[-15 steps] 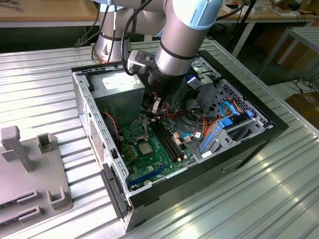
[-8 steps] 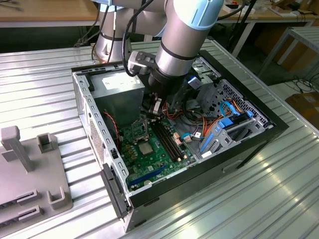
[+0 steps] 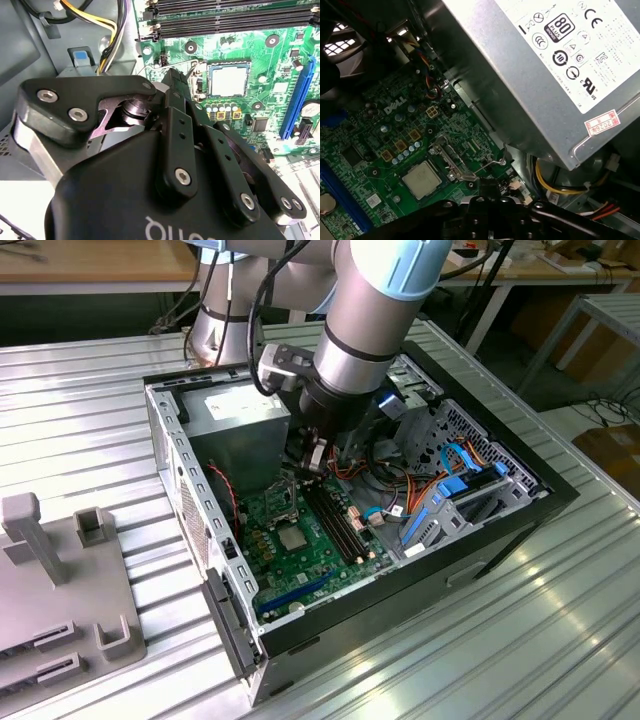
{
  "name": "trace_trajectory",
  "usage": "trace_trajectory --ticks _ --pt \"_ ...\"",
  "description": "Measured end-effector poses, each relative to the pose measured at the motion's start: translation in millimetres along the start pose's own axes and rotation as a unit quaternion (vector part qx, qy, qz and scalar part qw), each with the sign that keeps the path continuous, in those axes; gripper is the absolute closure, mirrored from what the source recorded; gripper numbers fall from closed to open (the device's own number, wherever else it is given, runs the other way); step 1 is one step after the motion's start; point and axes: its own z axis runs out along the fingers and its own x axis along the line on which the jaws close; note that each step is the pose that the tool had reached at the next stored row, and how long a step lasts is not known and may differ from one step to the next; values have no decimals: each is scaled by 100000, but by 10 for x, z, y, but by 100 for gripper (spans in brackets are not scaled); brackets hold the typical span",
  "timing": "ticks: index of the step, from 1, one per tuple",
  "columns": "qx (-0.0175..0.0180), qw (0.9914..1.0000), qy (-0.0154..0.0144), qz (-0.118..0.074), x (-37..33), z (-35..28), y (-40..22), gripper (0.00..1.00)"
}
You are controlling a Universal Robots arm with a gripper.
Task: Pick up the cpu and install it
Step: 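Close the cpu cover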
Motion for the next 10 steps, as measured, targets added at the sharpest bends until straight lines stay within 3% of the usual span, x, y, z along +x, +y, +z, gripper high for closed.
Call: trace_trajectory --ticks 10 --pt "-24 99996 70 -850 51 -22 -35 89"
